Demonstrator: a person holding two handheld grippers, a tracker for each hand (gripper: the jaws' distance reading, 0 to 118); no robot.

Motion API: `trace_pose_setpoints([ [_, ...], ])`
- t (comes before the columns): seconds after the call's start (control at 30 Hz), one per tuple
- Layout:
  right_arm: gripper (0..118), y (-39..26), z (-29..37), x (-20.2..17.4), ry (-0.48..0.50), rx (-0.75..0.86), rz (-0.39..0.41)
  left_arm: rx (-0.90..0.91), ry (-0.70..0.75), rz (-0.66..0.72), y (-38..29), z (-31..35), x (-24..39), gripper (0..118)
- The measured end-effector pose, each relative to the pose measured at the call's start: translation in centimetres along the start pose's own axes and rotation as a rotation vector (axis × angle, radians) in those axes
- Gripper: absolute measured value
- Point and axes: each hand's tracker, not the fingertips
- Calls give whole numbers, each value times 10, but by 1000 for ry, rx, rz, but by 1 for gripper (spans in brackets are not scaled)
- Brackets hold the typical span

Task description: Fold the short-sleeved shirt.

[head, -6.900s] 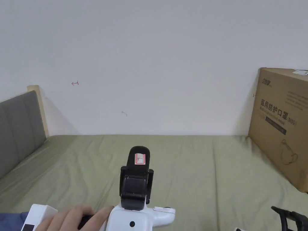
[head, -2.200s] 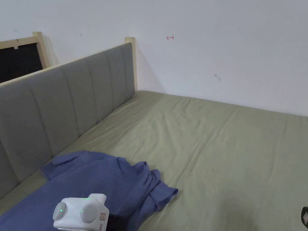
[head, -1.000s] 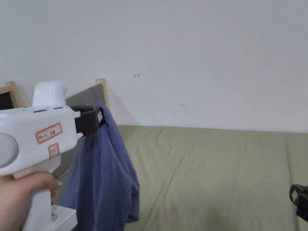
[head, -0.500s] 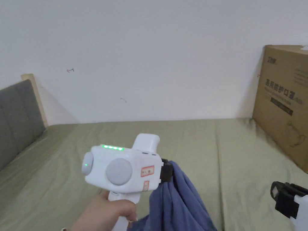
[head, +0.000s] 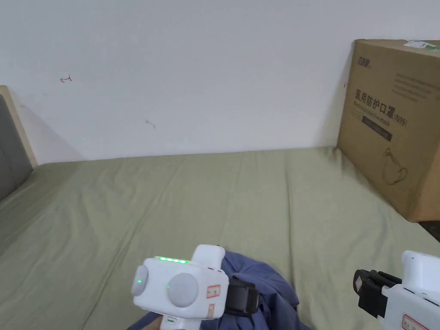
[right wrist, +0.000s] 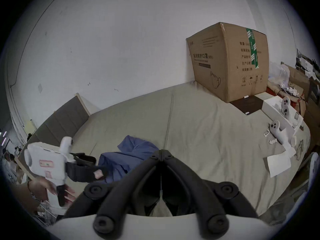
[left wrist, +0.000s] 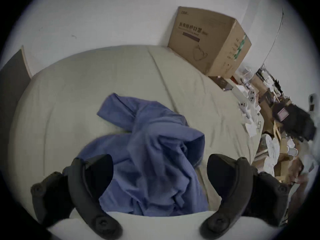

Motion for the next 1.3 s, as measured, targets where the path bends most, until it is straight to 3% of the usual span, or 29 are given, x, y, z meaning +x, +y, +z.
trace_pose_setpoints([
  [0.1, 0, 2, 1, -5, 11, 5, -5, -6, -46, 42, 5, 39, -20, 112],
  [0.17, 0, 2, 2, -11, 23, 7, -1, -86, -20, 96, 0, 57, -36, 103],
  [0.27, 0, 2, 3, -19, 38, 8, 16, 20, 23, 202, -12, 94, -64, 17],
  [0.3, 0, 2, 2, -22, 44, 4, 22, 48, 34, 268, -23, 102, -74, 4],
  [0.4, 0, -1, 1, -29, 59, -5, 36, 261, 28, 285, -53, 145, -86, 2],
  [0.47, 0, -2, 1, -33, 62, -10, 47, 362, 162, 264, -74, 164, -83, 1],
  [0.6, 0, -3, -3, -39, 69, -22, 57, 445, 188, 332, -100, 182, -89, 0],
  [0.83, 0, -3, -9, -44, 83, -38, 73, 121, 198, 375, -86, 110, -140, 0],
  [0.87, 0, -5, -11, -43, 83, -43, 73, 72, 221, 380, -86, 93, -148, 1],
  [0.9, 0, -6, -13, -41, 80, -51, 73, 50, 246, 382, -87, 74, -156, 12],
  [0.93, 0, -7, -14, -40, 77, -57, 73, 22, 262, 385, -87, 61, -162, 34],
  [1.0, 0, -11, -18, -35, 60, -75, 72, -70, 255, 422, -89, 22, -180, 106],
  [1.03, 0, -13, -20, -32, 53, -86, 70, -90, 254, 436, -91, 8, -186, 112],
  [1.1, 0, -16, -24, -26, 36, -105, 66, -134, 283, 467, -95, -20, -195, 108],
  [1.3, 0, -23, -45, -5, -14, -144, 43, -223, 354, 299, -108, -62, -183, 116],
])
